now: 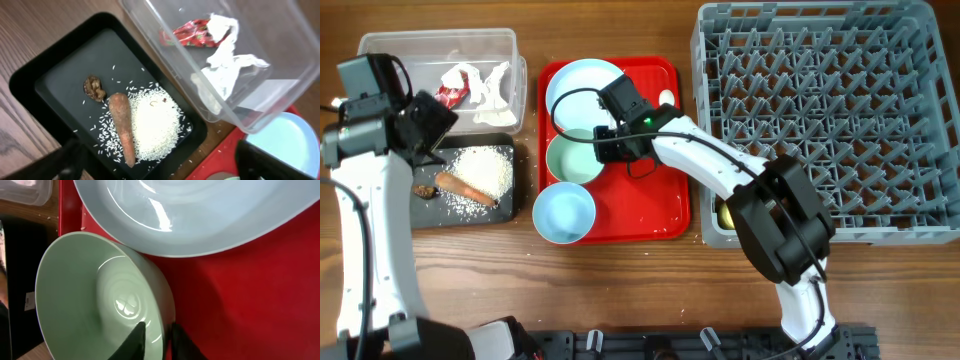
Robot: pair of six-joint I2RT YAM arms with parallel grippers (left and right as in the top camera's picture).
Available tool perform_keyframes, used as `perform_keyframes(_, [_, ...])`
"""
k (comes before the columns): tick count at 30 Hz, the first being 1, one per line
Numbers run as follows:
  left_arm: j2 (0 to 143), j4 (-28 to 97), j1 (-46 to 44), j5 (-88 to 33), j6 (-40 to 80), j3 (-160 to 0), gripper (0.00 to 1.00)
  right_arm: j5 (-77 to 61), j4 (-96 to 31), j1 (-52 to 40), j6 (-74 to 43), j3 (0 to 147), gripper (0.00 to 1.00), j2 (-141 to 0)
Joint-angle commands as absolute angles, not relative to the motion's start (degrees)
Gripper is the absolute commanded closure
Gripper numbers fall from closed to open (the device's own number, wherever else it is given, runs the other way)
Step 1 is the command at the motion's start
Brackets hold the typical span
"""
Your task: Sort waste into correct bins and load items into the dishwasher rack
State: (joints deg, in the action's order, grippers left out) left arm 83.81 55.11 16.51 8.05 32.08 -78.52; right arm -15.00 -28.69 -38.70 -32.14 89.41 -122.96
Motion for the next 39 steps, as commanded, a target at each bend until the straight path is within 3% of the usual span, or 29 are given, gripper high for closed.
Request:
perform_keyframes(1, [82.67,55.13,16.62,7.53,31.79,-79.31,0.0,-15.05,-28.8,-38.74,-33.19,89.54,0.96,-123.87])
perform_keyframes(10, [82.74,55.13,16.62,7.53,31.79,-79.31,0.0,-14.41,-32.23,-37.08,-33.69,91.66,0.96,-121.62])
perform_keyframes(16, [82.74,55.13,16.62,7.53,31.79,-79.31,0.0,-5.39,-36.6,-33.63,-31.29,94.7,0.96,-108.71])
perform_keyframes(21, [82.74,55.13,16.62,7.53,31.79,-79.31,0.0,26.89,-38.72,-29.36,-28.88,94.67,0.96,-96.79])
perform_keyframes(24, [82.74,55.13,16.62,7.53,31.79,-79.31,0.0,51.29,-38.89,-26.94,-26.68,94.56,0.96,-96.36])
perform_keyframes(26, [82.74,55.13,16.62,7.53,31.79,-79.31,0.0,60.27,-38.13,-24.95,-24.86,94.39,0.96,-97.76])
perform_keyframes(30, [82.74,55.13,16.62,7.53,31.79,-79.31,0.0,62.15,-30.48,-21.06,-11.57,94.39,0.96,-102.89])
perform_keyframes(37, [82.72,55.13,16.62,7.53,31.79,-79.31,0.0,69.67,-1.78,-20.05,23.38,94.39,0.96,-116.01])
perform_keyframes(39, [82.74,55.13,16.62,7.53,31.79,-79.31,0.0,69.65,1.34,-20.05,28.91,94.39,0.96,-118.41])
